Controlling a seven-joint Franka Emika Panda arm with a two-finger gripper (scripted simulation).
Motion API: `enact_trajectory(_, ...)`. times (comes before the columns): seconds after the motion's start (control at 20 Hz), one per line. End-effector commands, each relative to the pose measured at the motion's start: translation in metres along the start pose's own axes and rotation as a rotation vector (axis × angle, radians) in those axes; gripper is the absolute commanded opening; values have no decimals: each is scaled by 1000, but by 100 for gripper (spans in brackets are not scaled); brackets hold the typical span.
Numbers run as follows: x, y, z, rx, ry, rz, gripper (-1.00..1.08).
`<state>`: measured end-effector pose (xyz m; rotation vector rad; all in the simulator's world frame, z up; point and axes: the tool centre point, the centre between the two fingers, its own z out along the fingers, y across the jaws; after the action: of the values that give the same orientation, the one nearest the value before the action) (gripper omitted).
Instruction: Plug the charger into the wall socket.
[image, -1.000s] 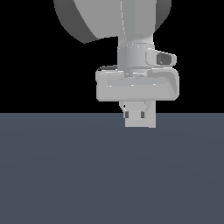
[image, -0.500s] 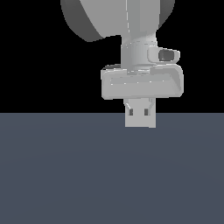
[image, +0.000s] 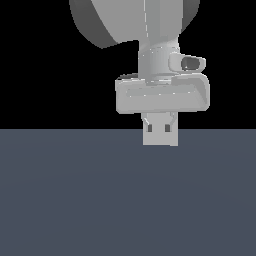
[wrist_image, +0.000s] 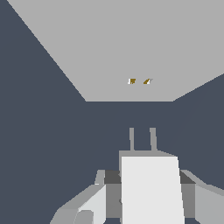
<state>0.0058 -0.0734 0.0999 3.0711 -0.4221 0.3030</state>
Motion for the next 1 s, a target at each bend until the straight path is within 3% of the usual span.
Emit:
enact_trajectory(0.0,1,0,0,0,0,0,-100)
enact_trajectory(0.95,48,0,10,0,0,0,-100)
